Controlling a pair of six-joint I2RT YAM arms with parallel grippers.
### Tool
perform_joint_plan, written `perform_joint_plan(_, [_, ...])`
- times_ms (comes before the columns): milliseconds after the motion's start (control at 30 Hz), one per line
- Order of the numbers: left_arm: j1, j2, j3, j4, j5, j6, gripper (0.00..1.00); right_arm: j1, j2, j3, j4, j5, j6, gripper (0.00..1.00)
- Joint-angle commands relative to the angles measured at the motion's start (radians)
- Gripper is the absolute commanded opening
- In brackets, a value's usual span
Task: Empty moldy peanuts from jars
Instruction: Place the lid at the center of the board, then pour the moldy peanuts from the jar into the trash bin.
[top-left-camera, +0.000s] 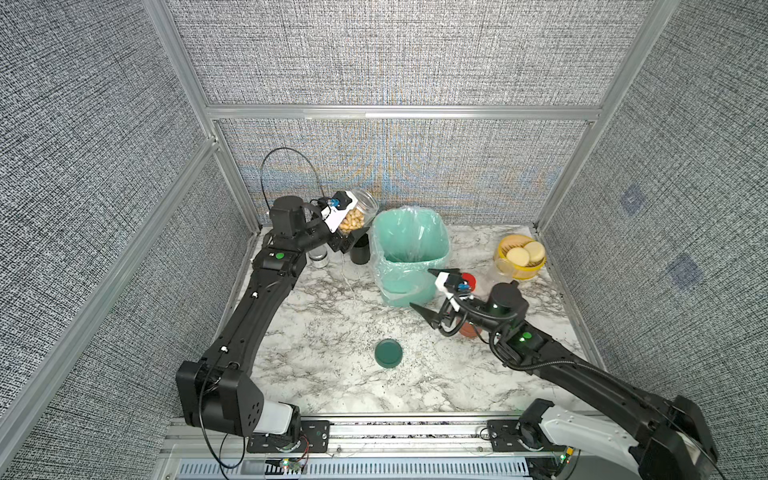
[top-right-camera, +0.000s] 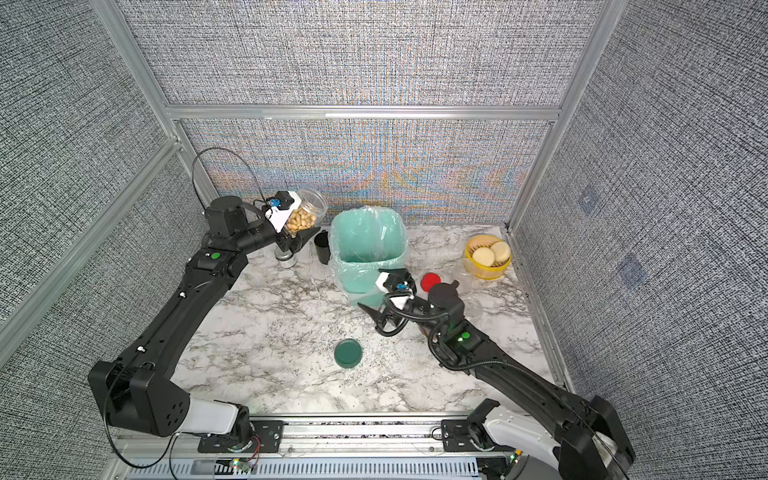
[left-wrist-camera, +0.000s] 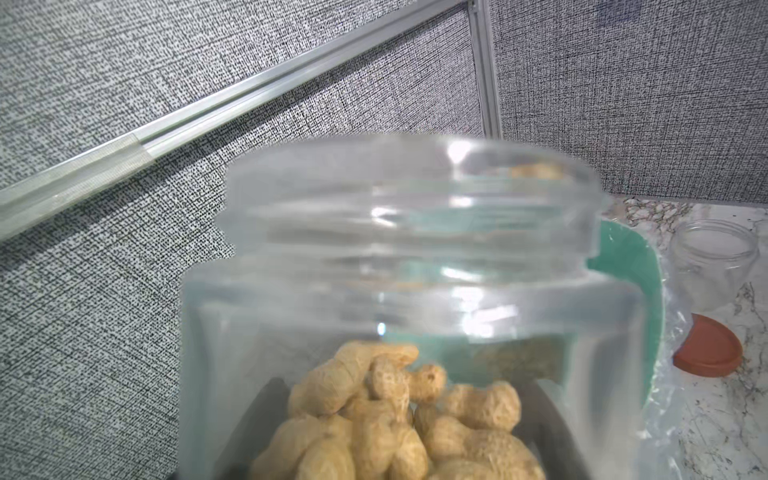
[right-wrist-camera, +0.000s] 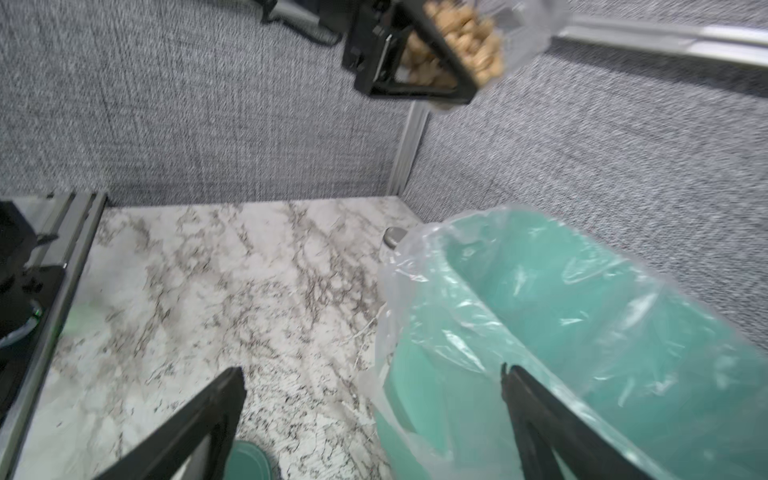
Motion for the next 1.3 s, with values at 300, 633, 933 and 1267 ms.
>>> perform_joint_plan(300, [-0.030, 0.108, 0.235, -0.232, 0.116, 0.192, 0.00, -0.237, -0.109, -0.043, 0.190, 0.084, 0.534, 0.98])
perform_joint_plan(633, [-0.073, 0.317, 0.628, -0.605, 0.020, 0.498, 0.00, -0.367, -0.136, -0.117, 0.216, 0.069, 0.641, 0.98])
perform_joint_plan(933, [-0.196, 0.411, 0.689, -0.622, -0.248, 0.710, 0.00, -0.426, -0.154, -0.165, 0.258, 0.024, 0.674, 0.98])
perform_joint_plan(1267, [-0.283, 0.417, 0.593, -0.397, -0.445, 0.970, 0.00, -0.458, -0.141, -0.220, 0.355, -0.021, 0.731, 0.98])
